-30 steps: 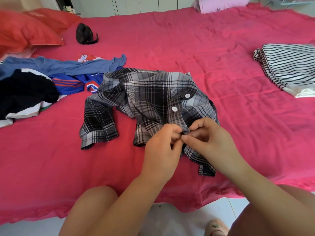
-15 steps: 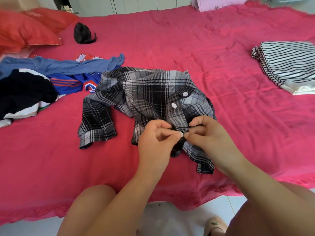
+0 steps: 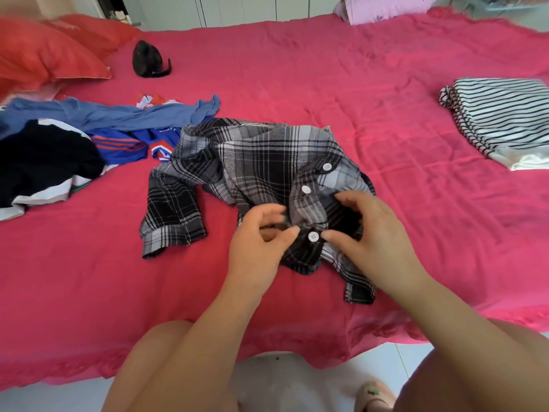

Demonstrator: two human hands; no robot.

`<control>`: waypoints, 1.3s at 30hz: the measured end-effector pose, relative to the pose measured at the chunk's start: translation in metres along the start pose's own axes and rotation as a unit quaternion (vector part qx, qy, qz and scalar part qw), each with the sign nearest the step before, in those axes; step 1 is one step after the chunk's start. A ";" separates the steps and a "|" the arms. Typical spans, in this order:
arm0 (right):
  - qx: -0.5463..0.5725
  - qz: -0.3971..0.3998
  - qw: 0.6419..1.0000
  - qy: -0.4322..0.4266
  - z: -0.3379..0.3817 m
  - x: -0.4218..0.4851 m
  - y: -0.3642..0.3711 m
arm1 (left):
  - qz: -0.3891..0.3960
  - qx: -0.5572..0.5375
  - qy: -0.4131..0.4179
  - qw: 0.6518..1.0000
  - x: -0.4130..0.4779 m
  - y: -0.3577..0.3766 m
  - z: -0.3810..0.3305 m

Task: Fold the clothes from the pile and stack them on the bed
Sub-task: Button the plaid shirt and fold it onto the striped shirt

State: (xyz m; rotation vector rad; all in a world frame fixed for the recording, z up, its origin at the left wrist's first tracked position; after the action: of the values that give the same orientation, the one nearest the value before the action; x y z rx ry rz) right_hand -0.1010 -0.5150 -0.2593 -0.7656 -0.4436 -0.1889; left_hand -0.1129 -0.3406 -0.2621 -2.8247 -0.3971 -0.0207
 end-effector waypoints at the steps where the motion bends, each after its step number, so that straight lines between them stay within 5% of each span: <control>1: -0.020 0.003 1.000 -0.009 -0.004 0.002 -0.001 | -0.021 0.068 0.065 0.995 0.003 -0.003 -0.004; 5: -0.050 0.054 0.997 0.029 -0.012 0.009 0.001 | -0.007 0.269 0.206 0.941 0.017 0.003 -0.005; 11: -0.100 0.109 0.989 0.010 -0.021 0.034 0.019 | 0.084 0.481 0.206 0.848 0.057 0.025 -0.007; 17: -0.064 0.033 0.997 -0.024 0.012 0.069 -0.028 | 0.061 0.298 0.222 0.926 0.067 0.011 -0.068; 27: -0.025 -0.130 0.989 -0.058 0.084 0.151 -0.106 | -0.106 0.148 0.308 0.934 0.097 -0.031 -0.186; 33: -0.028 0.005 0.999 0.037 0.029 0.168 -0.043 | 0.001 0.272 0.144 0.952 0.150 0.012 -0.117; 39: -0.075 -0.025 0.997 -0.001 -0.019 0.098 -0.022 | -0.104 0.246 0.268 0.926 0.096 -0.001 -0.049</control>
State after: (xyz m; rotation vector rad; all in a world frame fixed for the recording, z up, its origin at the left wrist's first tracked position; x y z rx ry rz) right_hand -0.0147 -0.5447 -0.2134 -0.9030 -0.4548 -0.2706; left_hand -0.0197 -0.3277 -0.2095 -2.1533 -0.4859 -0.6314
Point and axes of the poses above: each hand's wrist, its own x-axis towards the middle knuckle, its own y-axis out of the palm, z = x × y, the point moved 4 cm from there along x, towards the middle knuckle, and after that the axes turned 7 degrees about -z, right-handed, at the moved point
